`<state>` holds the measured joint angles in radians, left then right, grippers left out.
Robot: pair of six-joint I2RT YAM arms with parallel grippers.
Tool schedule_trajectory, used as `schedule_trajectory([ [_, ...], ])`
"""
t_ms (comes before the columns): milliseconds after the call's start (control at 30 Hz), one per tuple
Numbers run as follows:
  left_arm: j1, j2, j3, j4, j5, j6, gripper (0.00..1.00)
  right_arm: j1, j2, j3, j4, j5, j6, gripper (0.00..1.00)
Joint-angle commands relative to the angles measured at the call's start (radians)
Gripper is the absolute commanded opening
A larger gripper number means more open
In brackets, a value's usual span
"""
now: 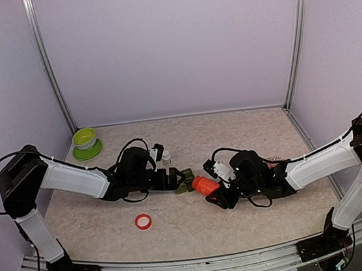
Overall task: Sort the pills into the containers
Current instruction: Pour the pill into the compartment of the pill container.
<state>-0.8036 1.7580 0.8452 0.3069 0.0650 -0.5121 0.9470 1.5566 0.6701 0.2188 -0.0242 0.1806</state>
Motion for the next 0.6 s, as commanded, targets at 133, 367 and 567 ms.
schedule_trajectory([
  [133, 0.009, -0.007, -0.064, 0.171, 0.093, 0.051, 0.99, -0.017, 0.035, 0.091, -0.067, -0.008, -0.011, 0.29],
  [367, 0.015, -0.002, -0.097, 0.227, 0.122, 0.025, 0.99, -0.028, 0.071, 0.112, -0.076, -0.021, -0.012, 0.29],
  [567, 0.03, -0.014, -0.106, 0.217, 0.11, 0.027, 0.99, -0.036, 0.088, 0.133, -0.088, -0.024, -0.016, 0.29],
])
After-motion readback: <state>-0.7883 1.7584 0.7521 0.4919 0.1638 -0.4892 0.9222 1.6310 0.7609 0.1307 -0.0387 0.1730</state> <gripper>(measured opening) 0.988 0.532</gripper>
